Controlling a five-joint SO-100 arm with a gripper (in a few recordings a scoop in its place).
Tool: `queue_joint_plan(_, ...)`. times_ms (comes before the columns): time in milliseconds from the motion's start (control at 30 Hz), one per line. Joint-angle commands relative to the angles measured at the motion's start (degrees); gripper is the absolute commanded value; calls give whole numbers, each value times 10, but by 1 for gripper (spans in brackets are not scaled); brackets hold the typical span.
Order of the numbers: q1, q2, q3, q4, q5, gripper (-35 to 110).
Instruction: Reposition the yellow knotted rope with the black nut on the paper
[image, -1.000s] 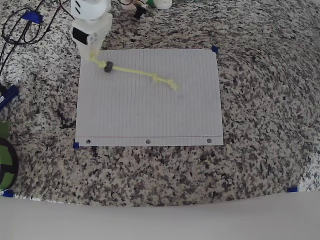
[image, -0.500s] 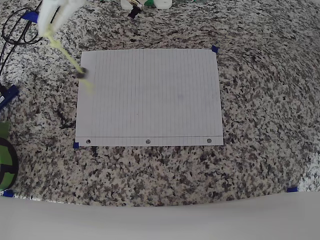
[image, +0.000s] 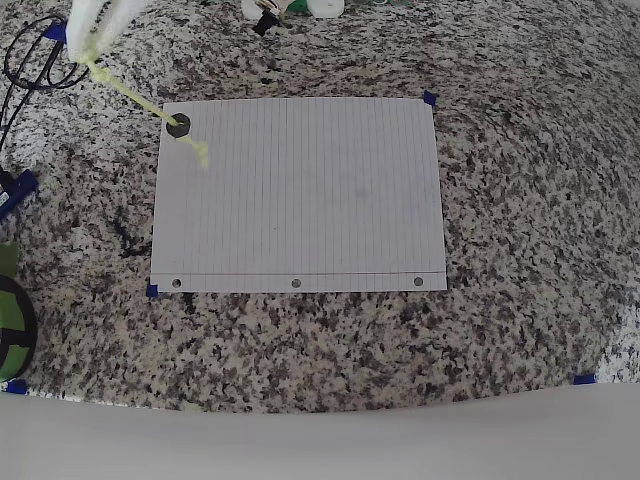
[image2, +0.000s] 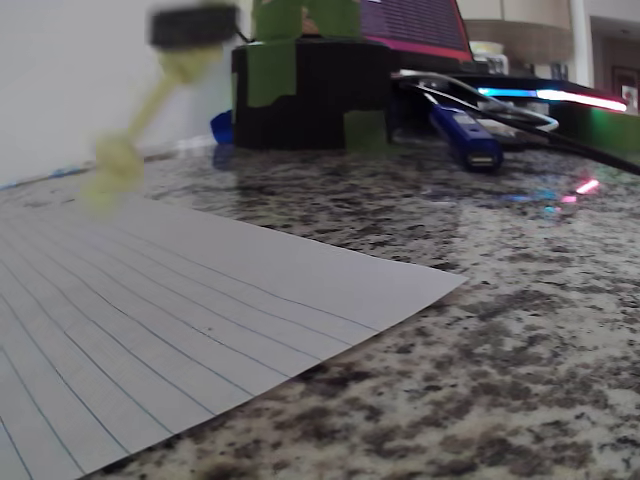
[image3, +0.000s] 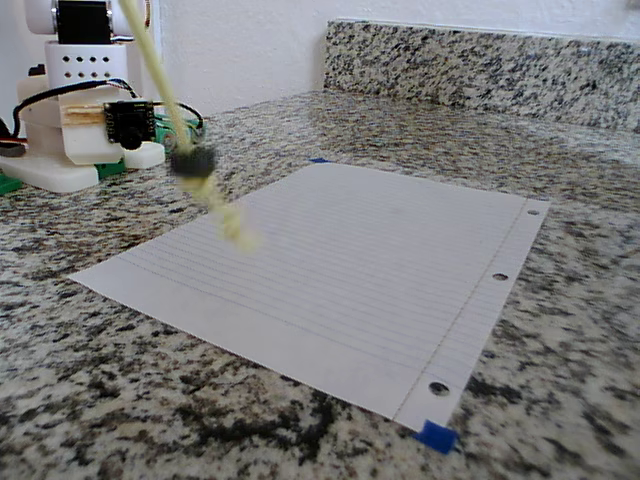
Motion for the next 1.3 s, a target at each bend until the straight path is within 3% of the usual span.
queue_joint_plan(0, 4, -4, 9, -18, 6, 0)
queue_joint_plan(400, -8, -5, 56, -40, 12, 0)
queue_joint_plan(1000, -392, 213, 260, 0, 23, 0)
queue_joint_plan(1133, -335, 228, 258, -6, 22, 0)
queue_joint_plan(1267, -188, 223, 259, -34, 24, 0)
